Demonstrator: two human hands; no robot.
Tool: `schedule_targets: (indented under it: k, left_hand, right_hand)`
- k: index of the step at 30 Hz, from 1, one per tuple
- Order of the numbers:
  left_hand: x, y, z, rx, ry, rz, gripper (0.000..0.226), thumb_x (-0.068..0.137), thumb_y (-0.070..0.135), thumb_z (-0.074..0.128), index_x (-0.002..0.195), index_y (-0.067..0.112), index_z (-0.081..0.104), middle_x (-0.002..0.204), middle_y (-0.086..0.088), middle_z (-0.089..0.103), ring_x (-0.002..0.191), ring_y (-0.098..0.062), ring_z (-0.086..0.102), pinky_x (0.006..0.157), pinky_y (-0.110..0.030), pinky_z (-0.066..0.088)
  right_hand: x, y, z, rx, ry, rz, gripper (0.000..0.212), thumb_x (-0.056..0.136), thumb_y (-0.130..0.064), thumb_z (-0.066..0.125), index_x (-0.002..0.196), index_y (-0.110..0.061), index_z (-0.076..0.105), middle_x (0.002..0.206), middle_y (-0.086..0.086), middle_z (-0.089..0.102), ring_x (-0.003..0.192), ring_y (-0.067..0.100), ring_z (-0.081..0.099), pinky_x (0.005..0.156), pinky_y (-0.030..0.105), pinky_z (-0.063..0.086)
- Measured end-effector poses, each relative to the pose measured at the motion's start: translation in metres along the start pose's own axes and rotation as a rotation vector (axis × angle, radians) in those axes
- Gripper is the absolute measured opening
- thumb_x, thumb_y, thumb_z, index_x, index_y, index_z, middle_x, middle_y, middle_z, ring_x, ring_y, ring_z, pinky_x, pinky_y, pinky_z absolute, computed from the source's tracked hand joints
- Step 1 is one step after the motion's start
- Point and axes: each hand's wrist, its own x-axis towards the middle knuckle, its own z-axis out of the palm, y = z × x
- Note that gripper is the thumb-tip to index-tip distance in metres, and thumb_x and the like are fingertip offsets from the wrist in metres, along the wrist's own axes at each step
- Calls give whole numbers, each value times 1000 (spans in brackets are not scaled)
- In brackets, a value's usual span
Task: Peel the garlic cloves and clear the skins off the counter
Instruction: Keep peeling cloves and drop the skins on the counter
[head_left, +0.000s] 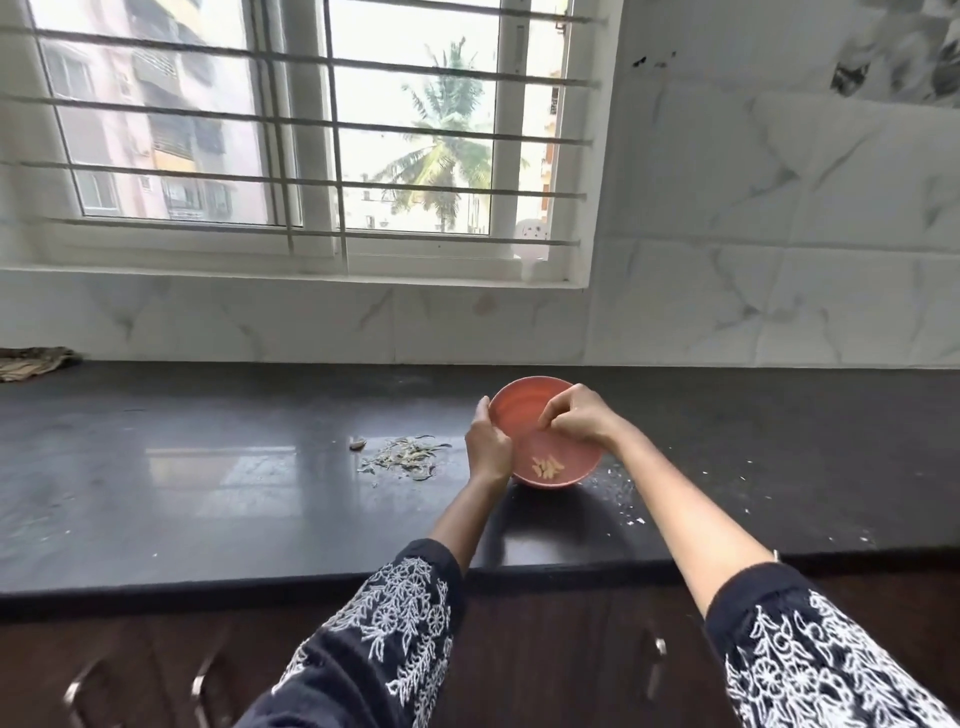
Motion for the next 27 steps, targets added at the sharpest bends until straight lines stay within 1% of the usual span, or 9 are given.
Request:
schedule_targets:
  k: [4,7,11,13,15,19,21,24,27]
  left_hand:
    - [10,2,2,45,-86,-137,52,86,-9,31,139,-4,31,130,-23,50,119,-34,49,94,-30,37]
    - [18,6,3,47,-173,-257,55,86,-4,37,140,-7,26,134,-24,47,122,-35,46,101,-37,39]
    - [25,9,-6,72,-225,-320,42,95,16,41,130,-8,37,131,-22,48,121,-34,46,96,-35,39]
    - [31,4,-15,84,-217,-294,42,98,26,39,125,-6,43,129,-20,50,119,-33,47,94,-34,38]
    - [39,-7,-30,122,-167,-228,41,98,27,40,123,-5,48,127,-19,53,117,-32,49,93,-33,38]
    - [49,-42,-67,269,-88,-76,29,93,8,44,118,1,58,118,-16,63,112,-30,57,91,-30,41]
    - [51,-59,-88,350,-60,-22,32,89,-2,42,113,2,62,115,-14,65,111,-28,58,92,-28,42]
    - [62,-83,-119,515,18,-10,46,83,-11,39,117,9,62,122,-11,62,117,-27,52,96,-31,41]
    - [69,-103,-136,737,-13,-64,38,94,7,44,128,18,54,130,-10,54,120,-29,44,98,-32,35]
  right_hand:
    - [2,-1,5,24,9,5,32,75,5,50,77,-17,73,84,0,64,82,10,55,61,14,41]
    - [7,-1,13,13,41,2,29,77,1,50,82,-14,74,86,3,67,82,12,57,70,20,45]
    - [16,-1,22,-46,107,25,24,77,-6,55,80,-22,71,90,6,70,87,18,63,81,29,51]
    - [19,-4,25,-54,171,8,24,78,-4,54,86,-18,72,92,8,71,89,21,64,80,28,49]
    - [21,-13,29,-51,254,-40,25,81,-3,52,91,-14,72,95,8,71,92,23,64,78,25,45]
    - [27,-38,46,57,324,-174,22,84,-3,50,94,-10,70,91,9,72,87,22,65,81,26,45]
    - [30,-53,57,120,344,-244,19,84,-3,54,95,-8,69,85,10,72,81,21,65,77,26,45]
    - [38,-77,80,127,235,-307,18,83,-3,60,98,-7,70,82,9,69,68,16,60,72,24,46]
    - [45,-85,106,-38,-93,-262,34,80,-15,71,113,-10,65,101,12,66,78,13,54,75,23,45]
